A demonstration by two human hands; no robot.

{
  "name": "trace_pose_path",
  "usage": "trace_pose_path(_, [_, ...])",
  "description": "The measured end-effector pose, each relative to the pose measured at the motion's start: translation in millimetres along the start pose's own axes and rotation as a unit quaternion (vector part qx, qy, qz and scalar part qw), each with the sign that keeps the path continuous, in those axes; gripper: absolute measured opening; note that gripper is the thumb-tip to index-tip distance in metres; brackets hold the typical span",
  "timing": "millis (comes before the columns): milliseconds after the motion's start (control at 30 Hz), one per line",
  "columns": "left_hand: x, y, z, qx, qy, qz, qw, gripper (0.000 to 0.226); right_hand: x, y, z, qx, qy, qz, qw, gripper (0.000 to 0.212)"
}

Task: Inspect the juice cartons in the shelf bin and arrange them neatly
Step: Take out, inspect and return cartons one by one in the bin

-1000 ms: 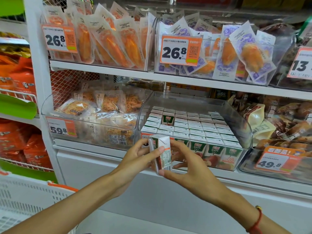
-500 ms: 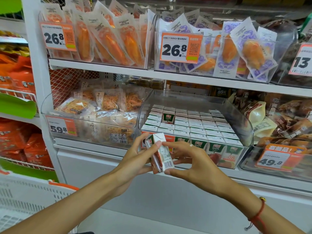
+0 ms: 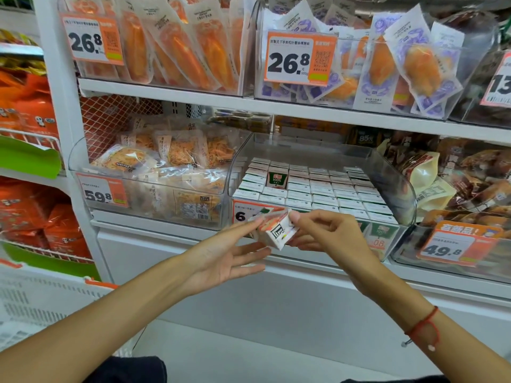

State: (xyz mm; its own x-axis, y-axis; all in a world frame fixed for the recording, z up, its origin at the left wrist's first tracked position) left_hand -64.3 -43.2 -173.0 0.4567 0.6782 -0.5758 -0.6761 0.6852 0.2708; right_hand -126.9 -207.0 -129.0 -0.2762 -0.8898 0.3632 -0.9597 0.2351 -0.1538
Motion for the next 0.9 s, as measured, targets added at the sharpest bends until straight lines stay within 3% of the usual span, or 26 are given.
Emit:
trace_pose_path(200, [7, -5, -6, 0.015, -0.039, 0.039, 0.998, 0.070, -1, 1, 11, -0.119, -0.055, -0.057, 0.990, 0.044])
trace_pose_path(400, [4, -2, -4, 0.011, -0.056, 0.049, 0.997, 0.060, -2, 1, 14, -0.149, -0.061, -0.089, 0.983, 0.049])
trace_pose_path(533, [-1, -2, 3, -0.072, -0.070, 0.047, 0.994, 0.044, -8, 3, 14, -0.138, -0.084, -0.086, 0.983, 0.053])
trace_pose_path(600, [-3, -2, 8, -0.125, -0.062, 0.053, 0.989, 0.046, -10, 2, 15, -0.131, -0.087, -0.062, 0.986, 0.056])
trace_pose_path(700, [-3, -2, 12, -0.183, -0.046, 0.068, 0.980, 0.052, -13, 1, 14, -0.119, -0.094, -0.045, 0.987, 0.042])
trace_pose_path(900, [-6, -1, 12, -0.190, -0.077, 0.049, 0.978, 0.036, -12, 0, 2, -0.031, -0.029, 0.023, 0.999, 0.028])
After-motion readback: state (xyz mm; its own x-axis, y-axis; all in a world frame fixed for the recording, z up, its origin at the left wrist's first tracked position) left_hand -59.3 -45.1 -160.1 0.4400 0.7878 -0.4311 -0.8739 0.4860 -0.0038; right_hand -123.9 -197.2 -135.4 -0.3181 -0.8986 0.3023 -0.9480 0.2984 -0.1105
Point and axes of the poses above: each hand's wrist, its own y-axis away from the middle knuckle, its own x-axis out of the back of the hand, z = x × y, the point moved 5 cm from there along -y, towards the middle knuckle, and after that the axes turned 12 degrees about y, right-handed, at the moved point
